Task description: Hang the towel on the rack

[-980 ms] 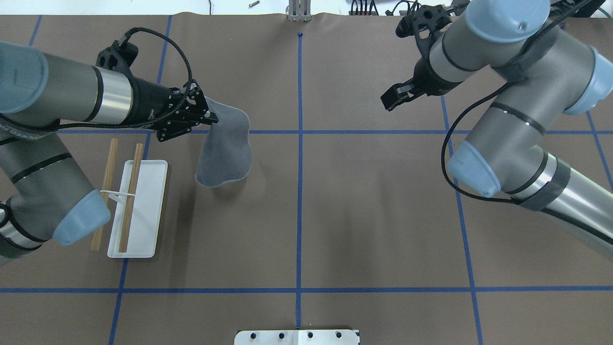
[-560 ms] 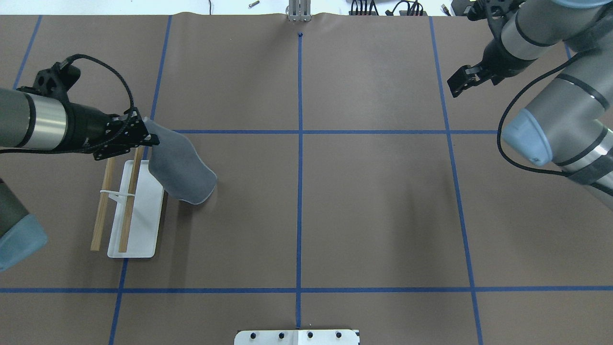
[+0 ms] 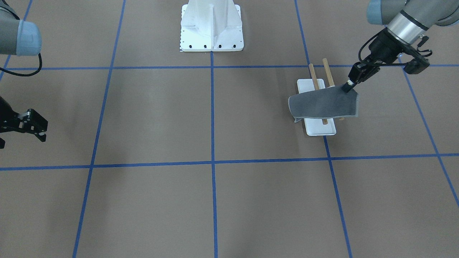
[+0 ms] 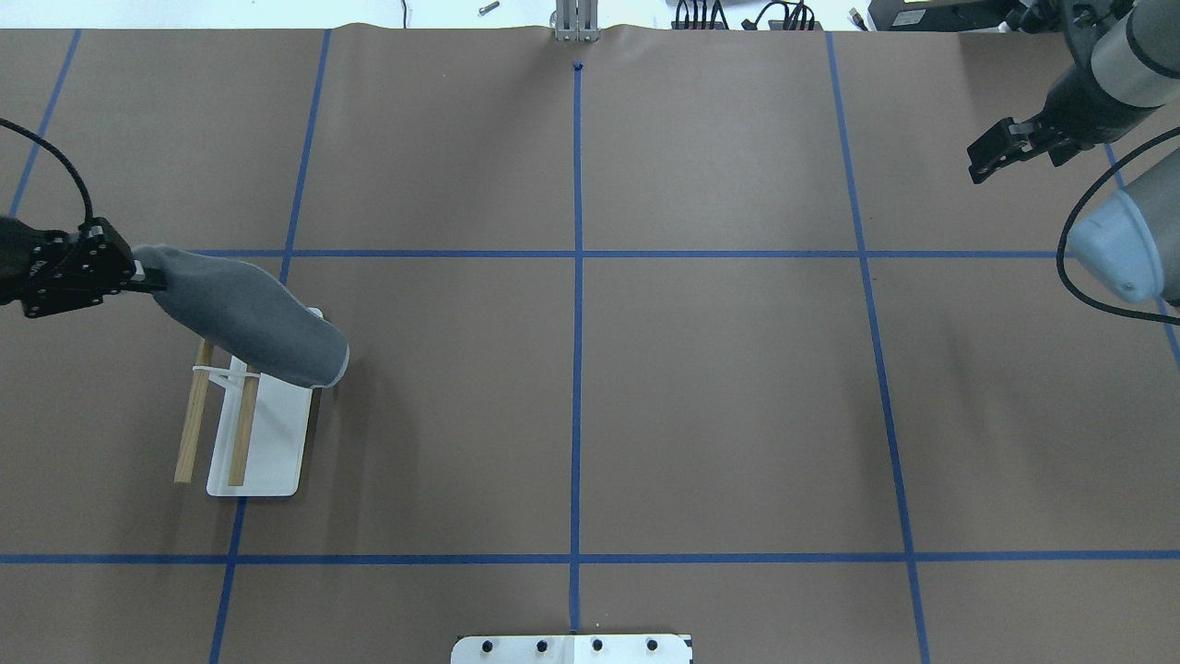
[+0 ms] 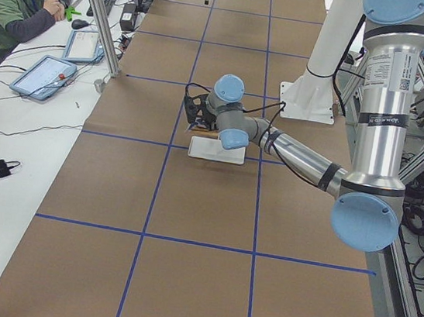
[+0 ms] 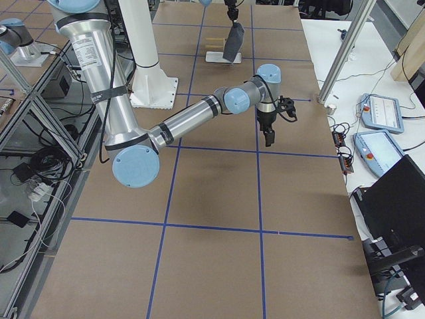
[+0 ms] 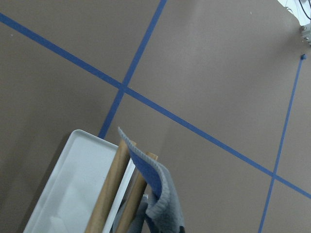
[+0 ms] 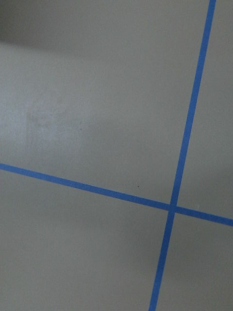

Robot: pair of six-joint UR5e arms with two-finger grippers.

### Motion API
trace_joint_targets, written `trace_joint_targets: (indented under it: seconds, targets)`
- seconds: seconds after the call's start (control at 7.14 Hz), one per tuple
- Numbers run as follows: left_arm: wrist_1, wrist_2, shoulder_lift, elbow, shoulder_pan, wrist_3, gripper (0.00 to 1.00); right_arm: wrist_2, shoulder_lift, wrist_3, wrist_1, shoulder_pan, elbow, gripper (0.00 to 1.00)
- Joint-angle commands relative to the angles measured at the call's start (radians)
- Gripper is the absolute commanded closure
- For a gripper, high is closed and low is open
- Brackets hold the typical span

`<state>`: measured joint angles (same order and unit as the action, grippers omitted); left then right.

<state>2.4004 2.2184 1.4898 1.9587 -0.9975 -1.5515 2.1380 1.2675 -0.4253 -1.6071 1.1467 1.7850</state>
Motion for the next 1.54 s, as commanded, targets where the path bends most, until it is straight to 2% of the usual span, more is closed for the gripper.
trace_joint_targets:
  seconds: [0.0, 0.14, 0.28, 0.56, 0.7, 0.98, 1.12, 1.26, 1.4]
  targets:
    - [0.013, 0.017, -0.043, -0.047, -0.035, 0.105, 1.0, 0.034, 0.022, 0.067, -0.001, 0.042, -0.033, 0.0]
    - [0.014, 0.012, -0.039, -0.064, -0.032, 0.107, 0.82, 0.077, 0.023, 0.142, -0.001, 0.08, -0.07, 0.0]
    - [0.049, 0.009, -0.04, -0.073, -0.029, 0.114, 0.02, 0.117, 0.024, 0.157, 0.003, 0.108, -0.1, 0.0]
    - [0.065, 0.01, -0.057, -0.096, -0.041, 0.233, 0.01, 0.143, 0.023, 0.288, -0.004, 0.175, -0.165, 0.0]
    - [0.06, 0.023, -0.06, -0.128, -0.093, 0.367, 0.01, 0.181, 0.027, 0.353, 0.001, 0.217, -0.211, 0.0]
    - [0.057, 0.026, -0.097, -0.216, -0.18, 0.66, 0.01, 0.163, 0.064, 0.419, 0.003, 0.272, -0.237, 0.0]
    - [0.043, 0.085, -0.097, -0.28, -0.261, 0.821, 0.01, 0.131, 0.073, 0.436, -0.007, 0.294, -0.237, 0.0]
    - [-0.065, 0.11, -0.097, -0.291, -0.355, 1.032, 0.01, 0.055, 0.094, 0.451, -0.007, 0.294, -0.239, 0.0]
    - [-0.249, 0.109, -0.089, -0.288, -0.439, 1.291, 0.01, 0.013, 0.104, 0.514, -0.01, 0.294, -0.246, 0.0]
